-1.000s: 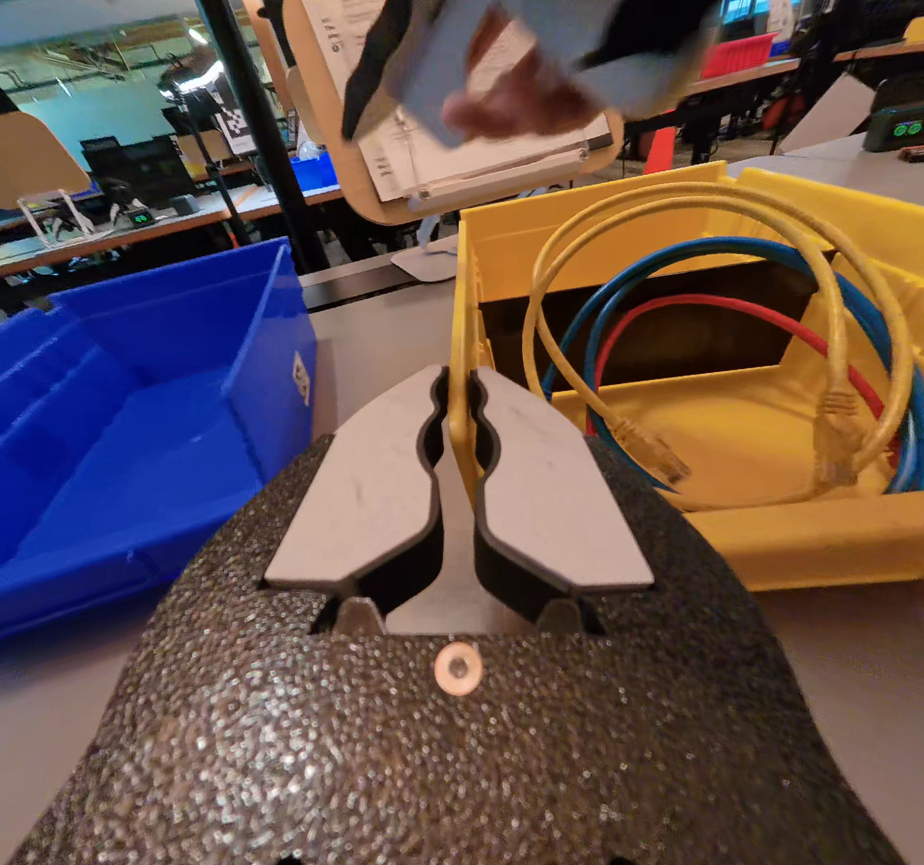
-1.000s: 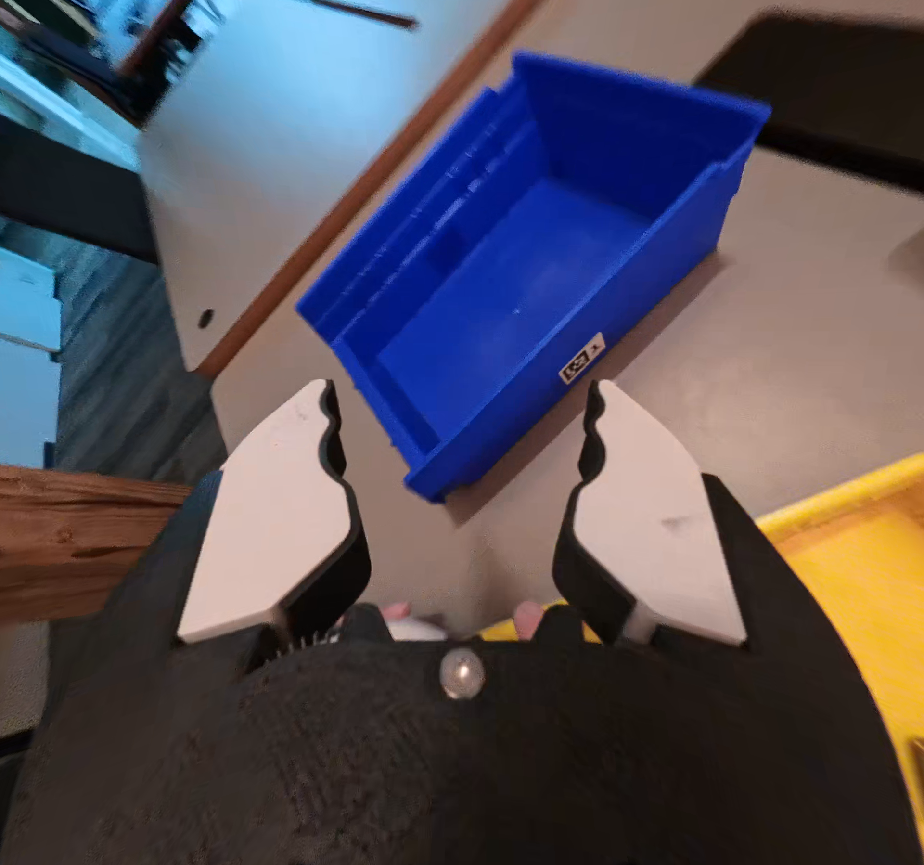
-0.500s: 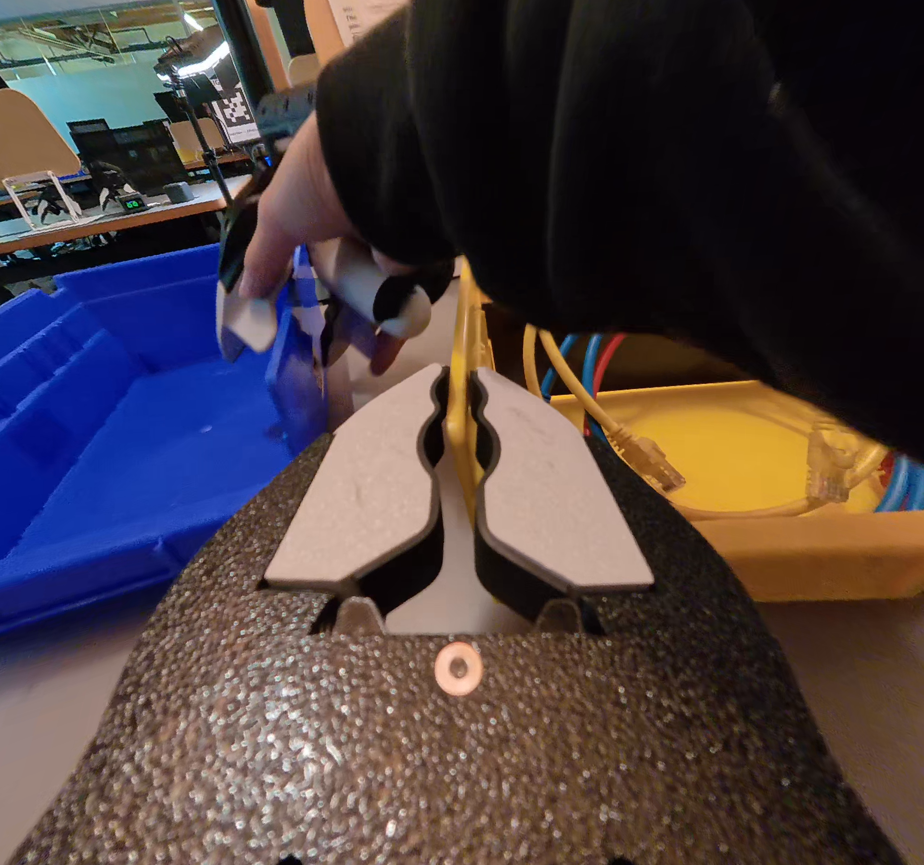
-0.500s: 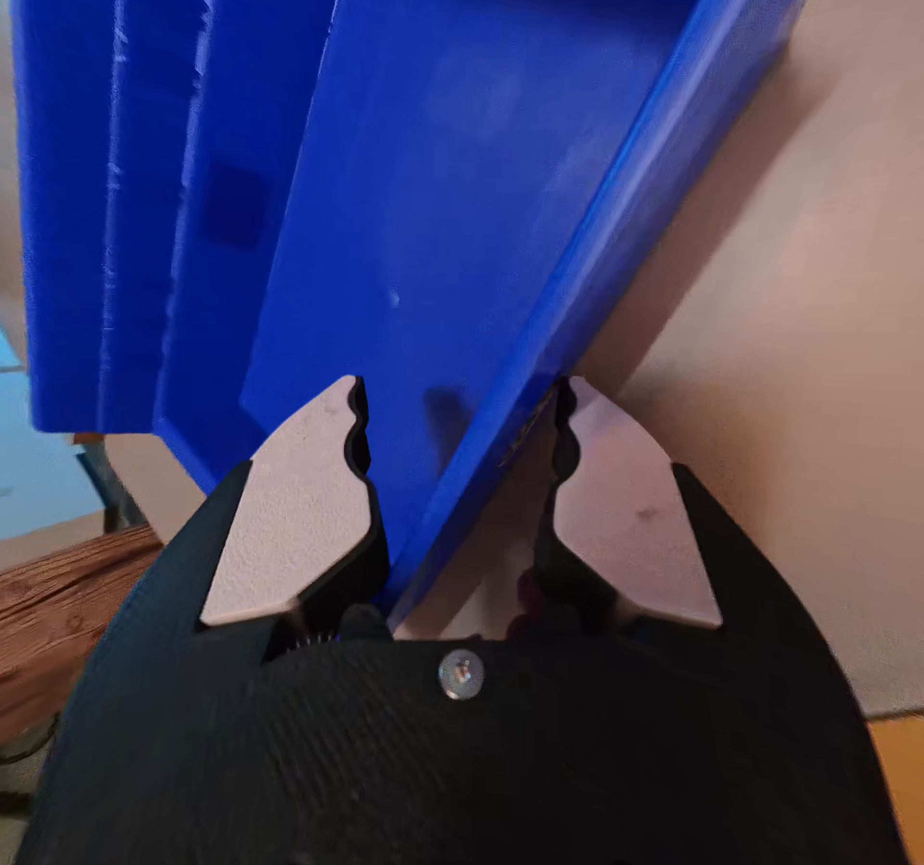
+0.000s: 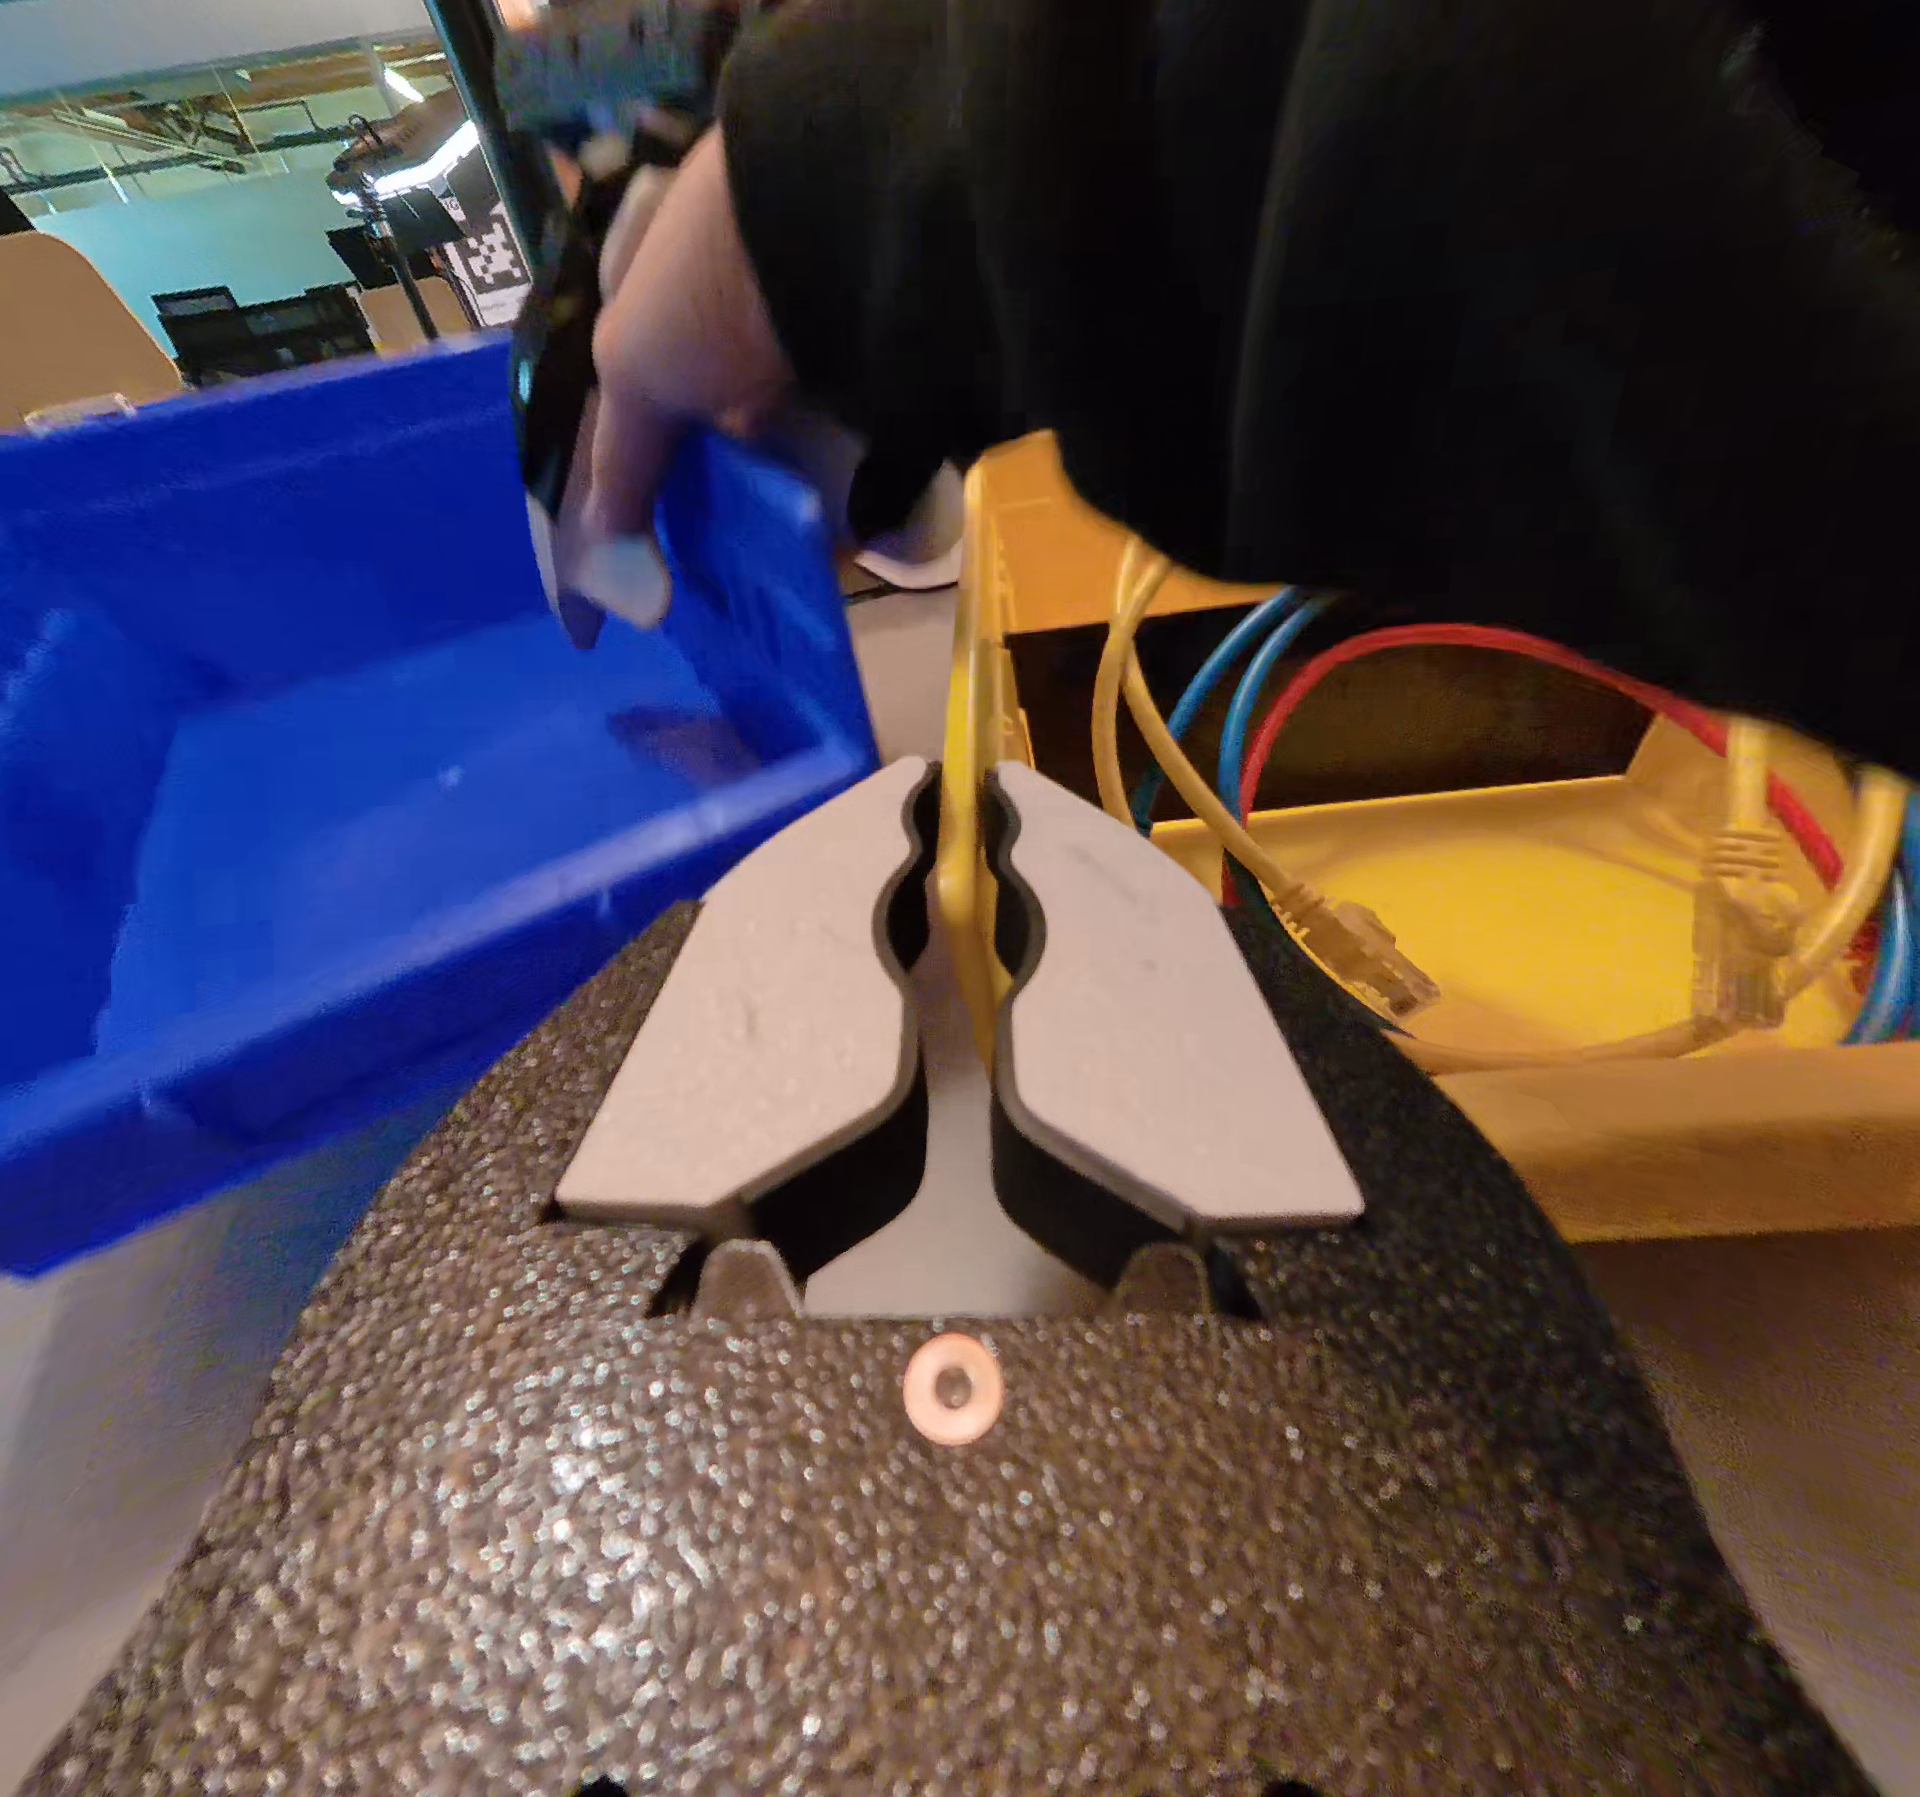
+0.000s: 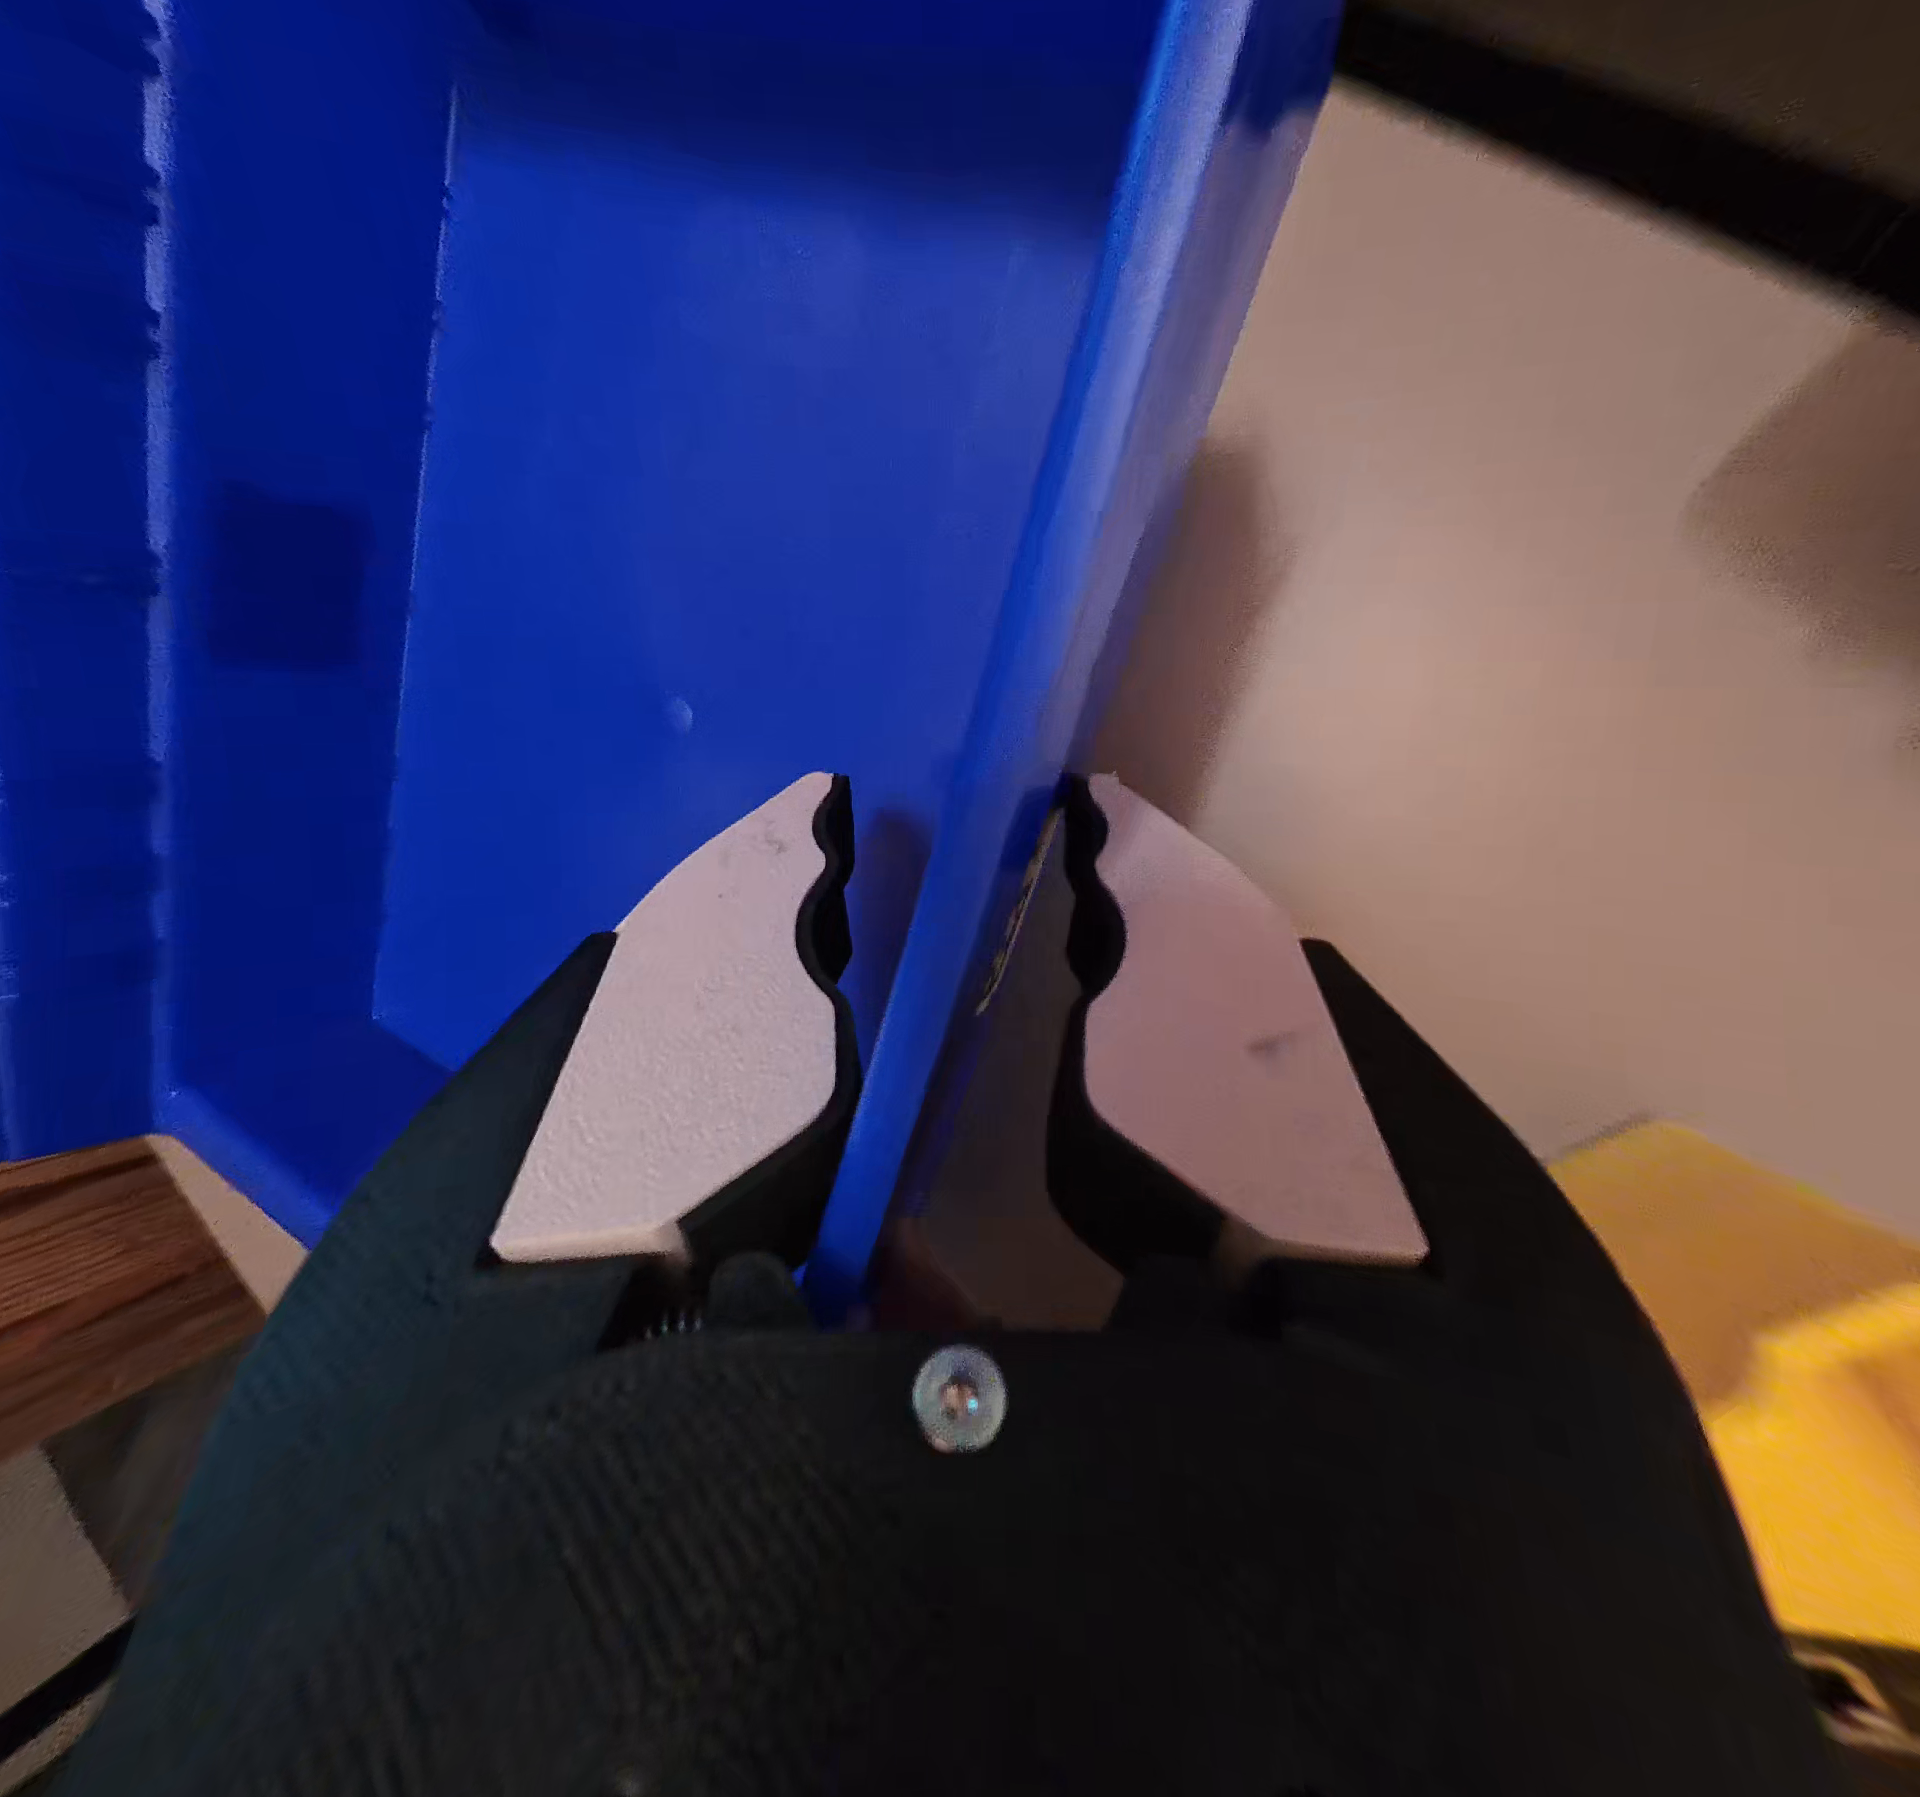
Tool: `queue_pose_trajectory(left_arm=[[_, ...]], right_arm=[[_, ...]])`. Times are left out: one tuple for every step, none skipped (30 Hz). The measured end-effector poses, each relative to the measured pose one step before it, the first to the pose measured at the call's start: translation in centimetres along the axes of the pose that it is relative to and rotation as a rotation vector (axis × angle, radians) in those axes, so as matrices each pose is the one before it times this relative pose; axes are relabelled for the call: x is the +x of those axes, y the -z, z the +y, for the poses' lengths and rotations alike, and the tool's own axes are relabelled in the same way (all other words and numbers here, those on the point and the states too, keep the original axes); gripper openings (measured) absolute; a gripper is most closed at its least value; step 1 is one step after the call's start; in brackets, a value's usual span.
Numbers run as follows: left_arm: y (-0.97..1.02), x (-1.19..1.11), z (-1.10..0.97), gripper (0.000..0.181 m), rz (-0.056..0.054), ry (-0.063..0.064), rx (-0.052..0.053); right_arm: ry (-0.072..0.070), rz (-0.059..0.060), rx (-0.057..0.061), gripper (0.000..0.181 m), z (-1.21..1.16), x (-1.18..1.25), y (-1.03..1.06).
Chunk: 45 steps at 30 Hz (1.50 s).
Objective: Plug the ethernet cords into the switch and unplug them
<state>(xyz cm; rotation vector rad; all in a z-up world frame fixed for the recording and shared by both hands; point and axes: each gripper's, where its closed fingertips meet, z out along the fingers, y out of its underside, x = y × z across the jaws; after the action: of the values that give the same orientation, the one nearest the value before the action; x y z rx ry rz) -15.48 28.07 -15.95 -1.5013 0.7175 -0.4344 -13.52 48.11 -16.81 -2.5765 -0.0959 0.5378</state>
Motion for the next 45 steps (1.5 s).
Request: queue_pose_trajectory(left_arm=[[0.006, -0.005, 0.010, 0.007, 0.0020, -0.0107, 0.0011], [0.002, -0.018, 0.002, 0.007, 0.0019, -0.0124, 0.0016], [0.015, 0.003, -0.001, 0.007, 0.0019, -0.0096, 0.0019], [0.013, -0.013, 0.000, 0.007, 0.0044, -0.0029, 0.0009], [0.030, -0.015, 0.011, 0.007, 0.0059, -0.0032, 0.0012], [0.051, -0.045, 0.007, 0.007, 0.0060, -0.0036, 0.0022], [0.055, -0.119, 0.027, 0.007, 0.0014, 0.0007, -0.0004], [0.049, -0.188, 0.044, 0.007, -0.0004, -0.0025, 0.0003], [0.045, -0.252, 0.063, 0.007, 0.0003, 0.0001, -0.0006], [0.022, -0.317, 0.070, 0.007, -0.0004, -0.0009, -0.0005], [0.035, -0.396, 0.087, 0.007, -0.0030, -0.0043, -0.0014], [0.050, -0.478, 0.111, 0.007, -0.0057, -0.0079, -0.0027], [0.059, -0.583, 0.142, 0.007, -0.0078, -0.0083, -0.0036], [0.084, -0.692, 0.163, 0.008, -0.0109, -0.0059, -0.0041], [0.080, -0.837, 0.204, 0.008, -0.0144, 0.0033, -0.0039], [0.077, -0.928, 0.227, 0.008, -0.0132, 0.0112, -0.0036], [0.074, -1.020, 0.233, 0.008, -0.0110, 0.0170, -0.0019], [0.051, -1.132, 0.237, 0.009, -0.0108, 0.0216, 0.0003], [0.005, -1.244, 0.239, 0.009, -0.0104, 0.0188, -0.0047], [-0.008, -1.357, 0.236, 0.009, -0.0124, 0.0186, -0.0044], [-0.045, -1.429, 0.212, 0.009, -0.0114, 0.0210, -0.0051], [-0.058, -1.468, 0.198, 0.010, -0.0144, 0.0241, -0.0086], [-0.091, -1.435, 0.156, 0.010, -0.0158, 0.0188, -0.0106], [-0.150, -1.414, 0.132, 0.011, -0.0158, 0.0127, -0.0084], [-0.232, -1.395, 0.094, 0.011, -0.0180, 0.0045, -0.0047], [-0.294, -1.387, 0.079, 0.012, -0.0202, -0.0006, -0.0007], [-0.332, -1.388, 0.066, 0.013, -0.0247, 0.0038, -0.0015], [-0.393, -1.309, 0.069, 0.013, -0.0249, 0.0122, -0.0040], [-0.458, -1.129, 0.024, 0.013, -0.0154, 0.0153, -0.0037], [-0.540, -0.961, -0.009, 0.013, -0.0078, 0.0125, -0.0010], [-0.579, -0.839, -0.034, 0.012, -0.0083, -0.0006, 0.0056], [-0.592, -0.731, -0.036, 0.012, -0.0082, -0.0051, 0.0063], [-0.598, -0.575, -0.022, 0.011, -0.0072, -0.0097, 0.0000], [-0.608, -0.530, -0.022, 0.011, -0.0129, -0.0084, -0.0027], [-0.603, -0.452, -0.017, 0.011, -0.0125, 0.0028, -0.0045], [-0.578, -0.387, -0.021, 0.011, -0.0126, 0.0008, -0.0038], [-0.551, -0.317, -0.038, 0.011, -0.0140, -0.0009, -0.0004], [-0.506, -0.197, -0.033, 0.010, -0.0095, 0.0034, -0.0021], [-0.432, -0.099, -0.018, 0.010, -0.0075, 0.0003, -0.0066], [-0.363, -0.053, -0.020, 0.010, -0.0106, -0.0031, -0.0083], [-0.269, -0.033, -0.013, 0.010, -0.0119, 0.0012, -0.0091], [-0.126, 0.050, 0.022, 0.010, -0.0108, 0.0107, -0.0158], [0.001, 0.122, 0.097, 0.010, -0.0093, 0.0137, -0.0279], [0.037, 0.032, 0.155, 0.011, -0.0156, -0.0015, -0.0342], [0.033, 0.153, 0.026, 0.017, -0.0036, -0.0254, -0.0265]], right_arm=[[0.0256, -0.0081, 0.0363, 0.038, -1.043, 0.101, 1.954], [0.0293, -0.0011, 0.0452, 0.038, -1.030, 0.218, 2.201], [0.0331, 0.0088, 0.0503, 0.038, -0.895, 0.430, 2.409], [0.0381, 0.0170, 0.0511, 0.037, -0.660, 0.726, 2.494], [0.0232, 0.0136, 0.0510, 0.037, -0.478, 0.994, 2.537], [0.0051, 0.0091, 0.0441, 0.037, -0.289, 1.234, 2.539], [0.0037, 0.0099, 0.0324, 0.038, -0.031, 1.485, 2.471], [-0.0014, 0.0111, 0.0232, 0.038, 0.241, 1.650, 2.389], [-0.0068, 0.0149, 0.0159, 0.038, 0.481, 1.807, 2.324], [-0.0054, 0.0248, 0.0078, 0.039, 0.739, 2.010, 2.220], [-0.0056, 0.0334, 0.0057, 0.039, 0.961, 2.196, 2.142], [-0.0079, 0.0405, 0.0018, 0.039, 1.181, 2.376, 2.008], [-0.0099, 0.0414, -0.0048, 0.039, 1.381, 2.525, 1.820], [-0.0172, 0.0360, -0.0063, 0.039, 1.512, 2.597, 1.624], [-0.0151, 0.0369, -0.0113, 0.039, 1.642, 2.689, 1.426], [-0.0200, 0.0325, -0.0119, 0.039, 1.716, 2.688, 1.213], [-0.0301, 0.0275, -0.0110, 0.039, 1.766, 2.607, 0.971], [-0.0284, 0.0293, -0.0188, 0.039, 1.846, 2.589, 0.724], [-0.0332, 0.0235, -0.0224, 0.039, 1.866, 2.457, 0.504], [-0.0416, 0.0174, -0.0207, 0.039, 1.782, 2.318, 0.285], [-0.0281, 0.0189, -0.0269, 0.039, 1.730, 2.211, 0.090], [-0.0295, 0.0130, -0.0269, 0.039, 1.617, 2.001, -0.054], [-0.0313, 0.0086, -0.0221, 0.039, 1.406, 1.724, -0.102], [-0.0143, 0.0147, -0.0265, 0.039, 1.294, 1.529, -0.144], [-0.0079, 0.0084, -0.0228, 0.039, 1.054, 1.233, -0.227], [-0.0056, -0.0012, -0.0120, 0.039, 0.742, 0.934, -0.351], [0.0024, -0.0028, -0.0111, 0.039, 0.590, 0.743, -0.471], [-0.0069, -0.0186, -0.0174, 0.039, 0.507, 0.423, -0.521], [-0.0252, -0.0344, -0.0056, 0.040, 0.186, 0.206, -0.536], [-0.0099, -0.0255, -0.0033, 0.040, -0.017, 0.230, -0.563], [-0.0002, -0.0162, -0.0055, 0.040, -0.139, 0.280, -0.582], [0.0008, -0.0164, -0.0122, 0.040, -0.221, 0.230, -0.567], [0.0018, -0.0112, -0.0212, 0.040, -0.215, 0.274, -0.594], [-0.0040, -0.0083, -0.0238, 0.040, -0.244, 0.264, -0.594], [-0.0021, -0.0094, -0.0238, 0.040, -0.245, 0.193, -0.608], [0.0007, -0.0079, -0.0199, 0.040, -0.270, 0.171, -0.636], [-0.0022, -0.0093, -0.0140, 0.039, -0.307, 0.117, -0.610], [-0.0018, -0.0093, -0.0107, 0.040, -0.307, 0.098, -0.598], [0.0089, -0.0039, -0.0007, 0.040, -0.389, 0.130, -0.521], [0.0203, -0.0084, 0.0413, 0.040, -0.932, -0.002, -0.202], [0.0191, 0.0027, 0.0364, 0.041, -0.800, 0.098, -0.202], [0.0157, 0.0109, 0.0074, 0.042, -0.297, 0.127, -0.064], [0.0056, 0.0150, -0.0024, 0.045, -0.137, 0.096, 0.157], [0.0124, 0.0370, 0.0039, 0.058, -0.292, 0.413, 0.493], [0.0206, 0.0596, 0.0170, 0.073, -0.481, 0.665, 0.867]])
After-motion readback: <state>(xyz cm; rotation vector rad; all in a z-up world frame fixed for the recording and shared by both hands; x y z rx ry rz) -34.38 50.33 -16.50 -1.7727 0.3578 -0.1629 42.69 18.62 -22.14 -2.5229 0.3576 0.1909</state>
